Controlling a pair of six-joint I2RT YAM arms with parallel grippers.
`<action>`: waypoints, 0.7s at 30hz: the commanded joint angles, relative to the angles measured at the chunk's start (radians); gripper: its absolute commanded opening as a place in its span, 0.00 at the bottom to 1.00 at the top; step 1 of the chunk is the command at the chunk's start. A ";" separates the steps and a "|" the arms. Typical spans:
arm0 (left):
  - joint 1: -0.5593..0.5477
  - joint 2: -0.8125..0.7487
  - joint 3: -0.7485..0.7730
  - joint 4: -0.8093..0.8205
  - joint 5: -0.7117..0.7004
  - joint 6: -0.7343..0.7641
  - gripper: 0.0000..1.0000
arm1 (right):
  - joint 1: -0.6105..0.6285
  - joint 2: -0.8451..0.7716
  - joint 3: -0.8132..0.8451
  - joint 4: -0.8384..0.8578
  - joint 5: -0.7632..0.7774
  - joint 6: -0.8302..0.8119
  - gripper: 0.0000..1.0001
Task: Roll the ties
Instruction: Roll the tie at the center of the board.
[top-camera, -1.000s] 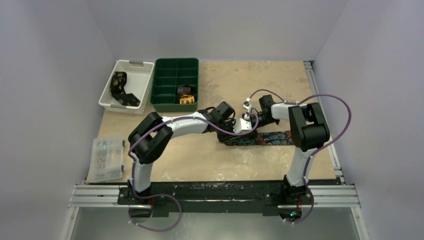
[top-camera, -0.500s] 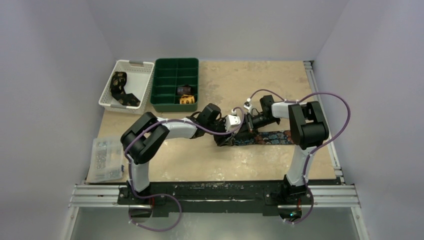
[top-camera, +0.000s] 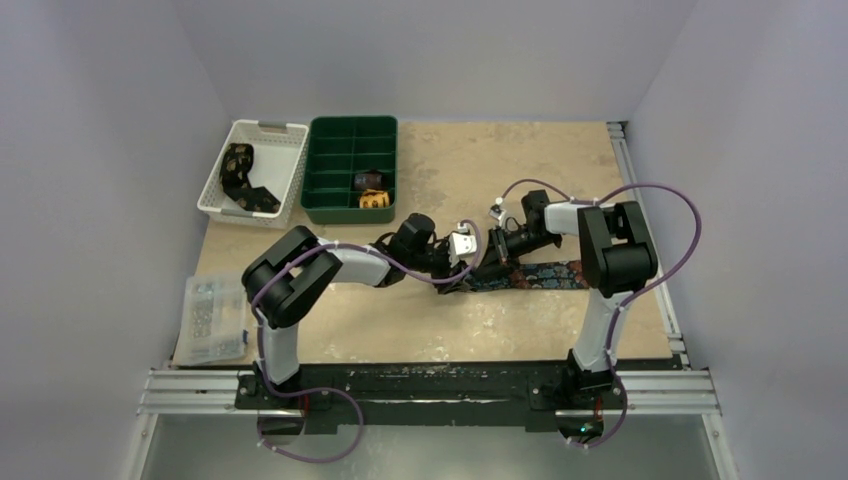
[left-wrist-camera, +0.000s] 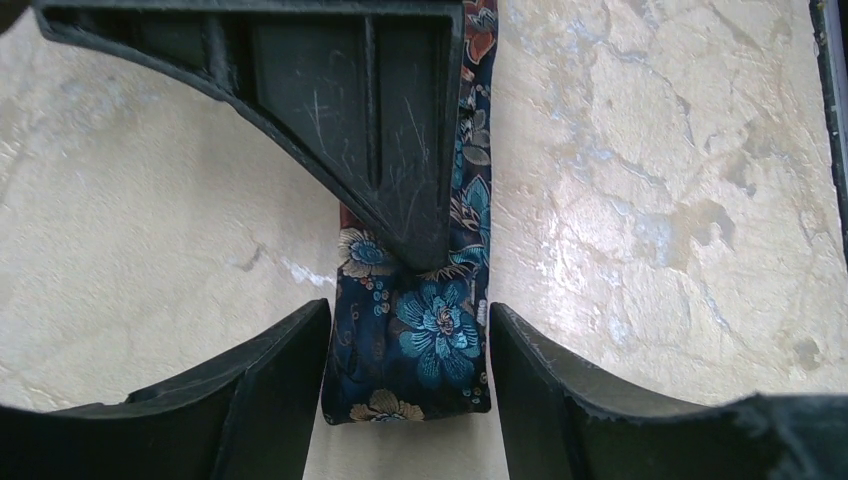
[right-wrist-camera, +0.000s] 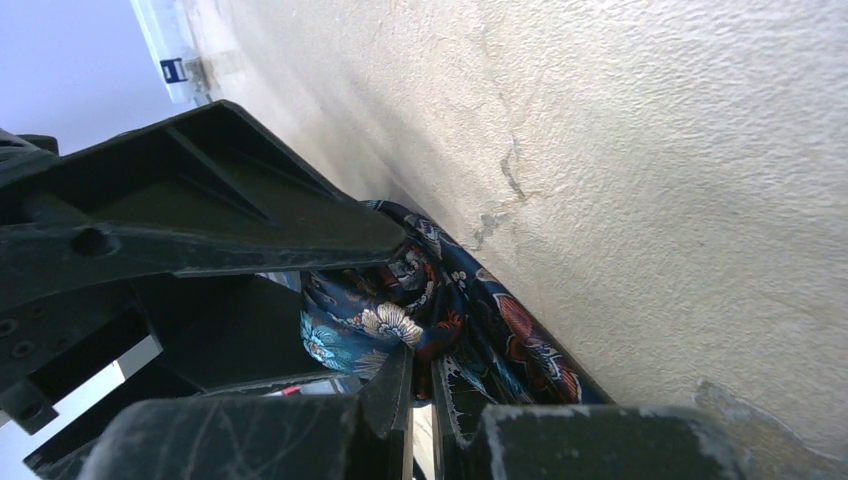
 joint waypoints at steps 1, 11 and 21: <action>-0.001 0.015 -0.021 0.132 0.016 0.025 0.57 | 0.003 0.049 0.006 0.009 0.227 -0.061 0.00; -0.022 0.017 0.014 -0.073 -0.066 0.130 0.30 | 0.003 -0.003 0.027 0.003 0.144 -0.066 0.07; -0.049 0.014 0.117 -0.456 -0.230 0.238 0.25 | -0.012 -0.099 0.096 -0.166 -0.004 -0.136 0.53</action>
